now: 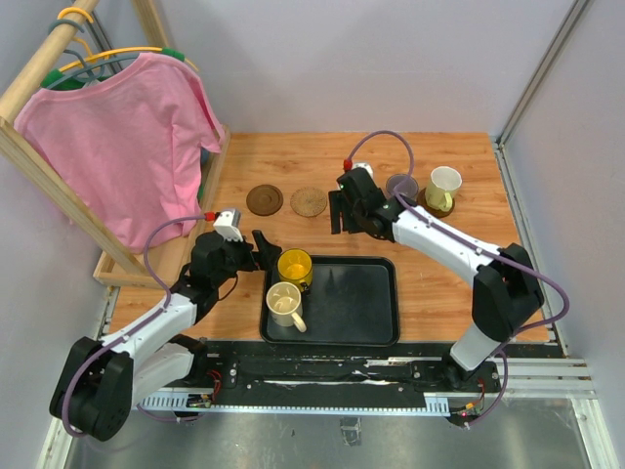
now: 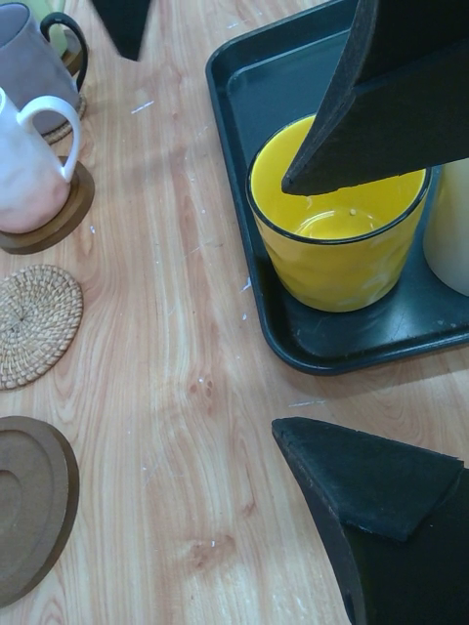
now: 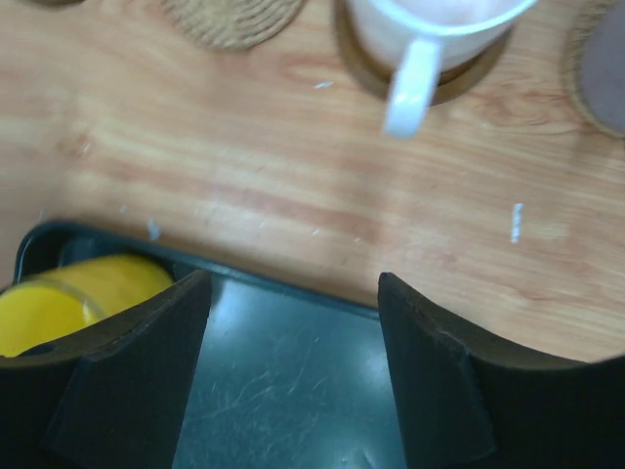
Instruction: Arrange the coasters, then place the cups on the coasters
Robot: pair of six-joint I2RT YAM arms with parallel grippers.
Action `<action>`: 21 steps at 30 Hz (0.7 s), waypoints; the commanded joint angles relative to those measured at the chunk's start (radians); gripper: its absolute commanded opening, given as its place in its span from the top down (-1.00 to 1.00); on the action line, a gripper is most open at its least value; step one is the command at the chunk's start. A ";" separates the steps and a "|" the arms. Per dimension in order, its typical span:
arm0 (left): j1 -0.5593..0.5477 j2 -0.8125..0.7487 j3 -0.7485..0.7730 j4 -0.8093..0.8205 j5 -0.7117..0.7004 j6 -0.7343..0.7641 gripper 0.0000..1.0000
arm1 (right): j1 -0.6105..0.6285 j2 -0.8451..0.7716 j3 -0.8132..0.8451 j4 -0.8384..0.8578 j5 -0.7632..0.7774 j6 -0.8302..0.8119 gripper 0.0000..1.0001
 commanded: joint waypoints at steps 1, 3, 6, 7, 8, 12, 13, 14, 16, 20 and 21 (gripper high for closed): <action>-0.011 -0.038 -0.003 -0.007 0.015 -0.016 -0.99 | 0.096 -0.060 -0.085 0.074 -0.046 -0.092 -0.37; -0.010 -0.047 -0.006 -0.008 0.011 -0.024 -0.99 | 0.136 -0.069 -0.108 0.080 -0.059 -0.104 -0.32; -0.012 -0.054 -0.008 -0.011 0.002 -0.031 -0.99 | 0.187 -0.070 -0.135 0.096 -0.080 -0.108 -0.26; -0.012 -0.055 -0.009 -0.013 0.001 -0.034 -0.99 | 0.202 -0.070 -0.142 0.101 -0.085 -0.107 -0.26; -0.013 -0.056 -0.007 -0.014 -0.001 -0.036 -0.99 | 0.214 -0.071 -0.149 0.103 -0.090 -0.104 -0.26; -0.015 -0.057 -0.005 -0.028 -0.012 -0.038 -0.99 | 0.254 -0.080 -0.170 0.109 -0.120 -0.089 -0.26; -0.014 -0.057 -0.003 -0.031 -0.016 -0.038 -0.99 | 0.262 -0.085 -0.175 0.108 -0.124 -0.087 -0.27; -0.015 -0.059 -0.004 -0.033 -0.021 -0.037 -0.99 | 0.267 -0.093 -0.182 0.106 -0.131 -0.086 -0.28; -0.014 -0.059 -0.006 -0.037 -0.024 -0.037 -0.99 | 0.276 -0.108 -0.194 0.105 -0.153 -0.083 -0.30; -0.014 -0.057 -0.010 -0.036 -0.035 -0.038 -0.99 | 0.291 -0.126 -0.217 0.105 -0.210 -0.075 -0.32; -0.015 -0.057 -0.013 -0.034 -0.036 -0.039 -0.99 | 0.296 -0.127 -0.222 0.107 -0.216 -0.072 -0.32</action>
